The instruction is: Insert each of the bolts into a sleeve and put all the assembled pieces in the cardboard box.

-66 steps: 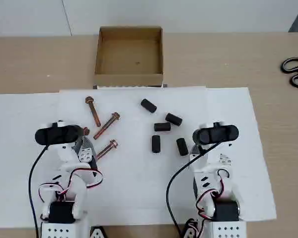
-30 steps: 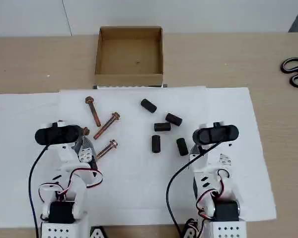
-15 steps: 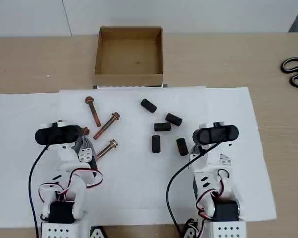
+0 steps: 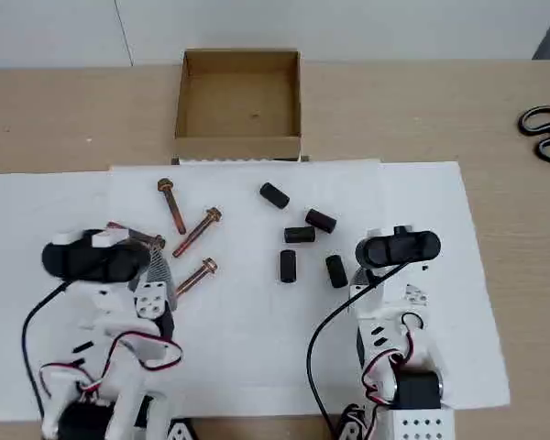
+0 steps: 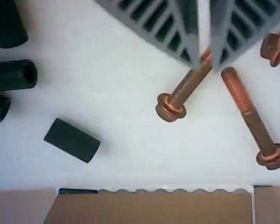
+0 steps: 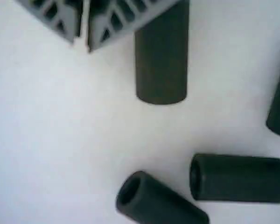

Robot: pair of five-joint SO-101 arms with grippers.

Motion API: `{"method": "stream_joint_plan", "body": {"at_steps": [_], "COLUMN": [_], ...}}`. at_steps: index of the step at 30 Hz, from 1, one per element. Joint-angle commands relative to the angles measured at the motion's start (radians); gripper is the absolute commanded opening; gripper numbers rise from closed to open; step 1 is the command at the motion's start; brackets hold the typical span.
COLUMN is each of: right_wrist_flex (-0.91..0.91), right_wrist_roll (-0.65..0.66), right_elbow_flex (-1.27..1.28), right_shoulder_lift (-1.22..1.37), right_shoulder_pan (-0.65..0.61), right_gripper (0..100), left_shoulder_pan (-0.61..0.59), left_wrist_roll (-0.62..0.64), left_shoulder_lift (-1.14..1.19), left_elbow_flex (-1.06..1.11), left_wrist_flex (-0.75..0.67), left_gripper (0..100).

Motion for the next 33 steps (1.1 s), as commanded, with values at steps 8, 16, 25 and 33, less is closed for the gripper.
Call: {"method": "stream_joint_plan", "body": {"at_steps": [8,16,25,33], "right_wrist_flex": [0.004,0.004,0.004,0.236], "right_wrist_roll": [0.008,0.008,0.008,-0.11], "right_elbow_flex": [0.014,0.014,0.014,-0.241], "right_shoulder_lift": [-0.007,-0.007,-0.007,0.004], "right_shoulder_pan": [0.01,0.01,0.007,0.076], "right_gripper": [0.4,0.4,0.4,0.6], "left_shoulder_pan": [-0.124,-0.224,-0.259,-0.259], "left_wrist_roll": [-0.077,-0.077,-0.077,-0.081], "left_shoulder_lift": [0.634,1.013,1.037,1.039], "left_elbow_flex": [-0.75,-1.236,-1.27,-1.27], "left_wrist_flex": [0.107,0.265,0.341,0.342], "left_gripper": [1,1,1,1]}}
